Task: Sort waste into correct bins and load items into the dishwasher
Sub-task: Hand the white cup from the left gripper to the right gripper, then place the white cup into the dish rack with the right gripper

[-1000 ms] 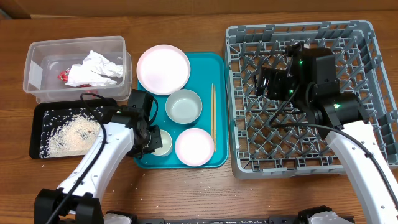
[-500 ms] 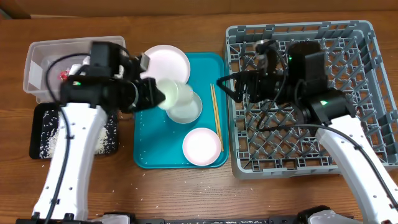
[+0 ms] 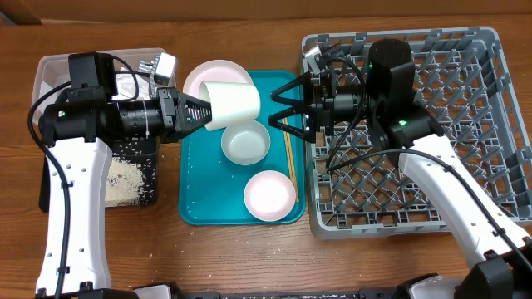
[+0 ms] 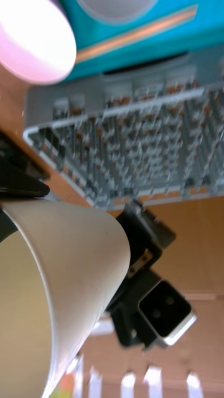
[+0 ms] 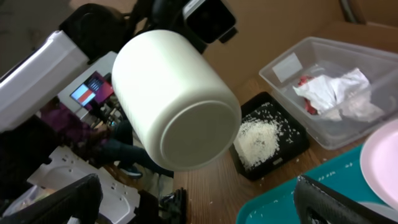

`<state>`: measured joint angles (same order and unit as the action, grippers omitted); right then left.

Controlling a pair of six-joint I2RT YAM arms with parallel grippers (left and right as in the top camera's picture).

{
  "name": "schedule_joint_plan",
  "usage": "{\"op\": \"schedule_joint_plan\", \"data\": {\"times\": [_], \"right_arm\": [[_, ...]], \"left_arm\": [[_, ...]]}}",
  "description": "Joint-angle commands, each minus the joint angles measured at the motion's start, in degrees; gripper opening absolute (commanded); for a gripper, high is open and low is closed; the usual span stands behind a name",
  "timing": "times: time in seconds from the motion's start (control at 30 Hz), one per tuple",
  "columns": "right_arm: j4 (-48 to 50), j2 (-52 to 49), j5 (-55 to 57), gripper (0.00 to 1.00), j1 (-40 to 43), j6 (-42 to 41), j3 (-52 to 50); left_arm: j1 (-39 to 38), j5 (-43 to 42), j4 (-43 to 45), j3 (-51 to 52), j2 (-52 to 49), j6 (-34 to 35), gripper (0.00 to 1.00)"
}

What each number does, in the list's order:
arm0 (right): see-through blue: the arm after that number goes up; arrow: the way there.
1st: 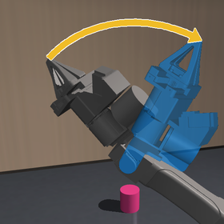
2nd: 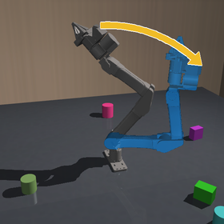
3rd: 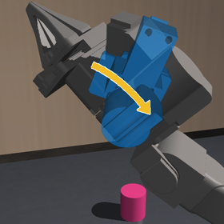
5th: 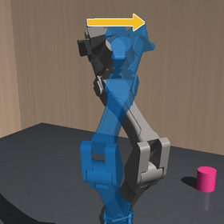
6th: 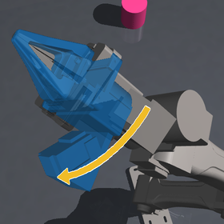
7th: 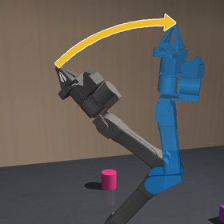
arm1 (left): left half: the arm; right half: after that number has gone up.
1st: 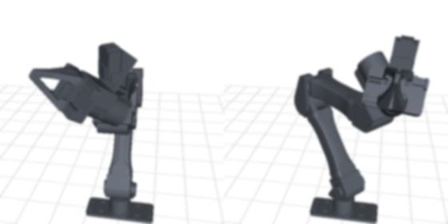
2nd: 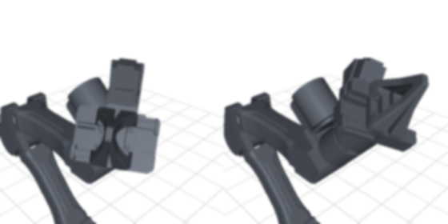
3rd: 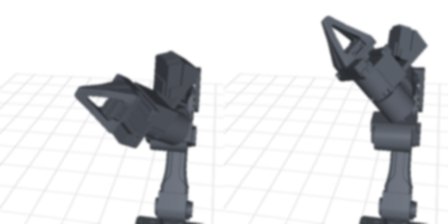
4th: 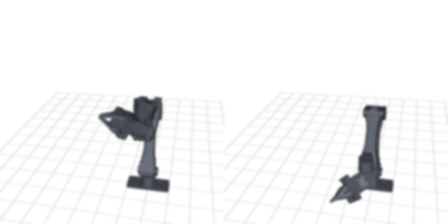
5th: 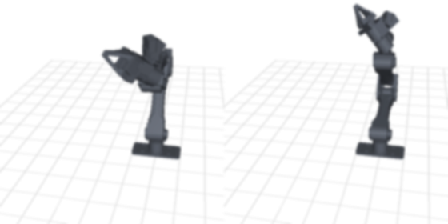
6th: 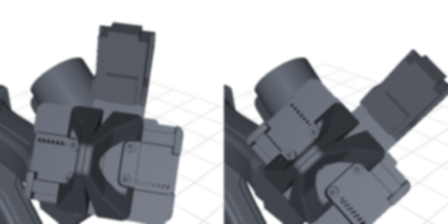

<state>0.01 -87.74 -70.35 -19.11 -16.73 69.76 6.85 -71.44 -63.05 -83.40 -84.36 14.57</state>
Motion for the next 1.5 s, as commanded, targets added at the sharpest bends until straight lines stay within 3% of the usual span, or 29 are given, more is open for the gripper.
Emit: {"op": "schedule_joint_plan", "data": {"times": [0.0,0.43,0.63,0.73,0.8,1.1,1.33,1.47], "right_arm": [[3.5,-0.5,-3.4,1.00,-1.5,-0.1,1.1],[12.2,-1.4,-0.2,0.96,-5.2,-4.8,1.1],[12.9,-1.4,-0.3,0.87,-5.8,-4.8,1.1],[13.2,-1.4,-0.3,0.78,-5.8,-4.8,1.1],[13.3,-1.4,-0.3,0.69,-5.8,-4.8,1.1],[14.1,-1.4,-0.3,0.54,-5.8,-4.8,1.1],[14.8,-1.4,-0.3,0.54,-0.4,-6.1,1.1],[10.6,-1.4,2.2,0.55,8.0,-6.1,1.1]], "left_arm": [[0.2,-6.8,-0.8,-1.1,0.1,-1.3,0.04],[-4.8,-6.4,-4.1,-1.1,0.1,-2.3,0.04],[-5.5,-5.9,-4.2,-1.1,0.1,-2.3,0.04],[-5.5,-5.9,-4.2,-1.1,0.1,-2.3,0.04],[-5.6,-5.5,-4.2,-1.1,0.1,-2.3,0.08],[-5.6,-4.2,-4.2,-1.1,0.1,-2.2,0.31],[-5.5,-4.1,-4.2,-1.1,0.1,-2.2,0.44],[-5.3,-2.6,-3.7,-1.1,0.1,-2.1,0.49]]}}
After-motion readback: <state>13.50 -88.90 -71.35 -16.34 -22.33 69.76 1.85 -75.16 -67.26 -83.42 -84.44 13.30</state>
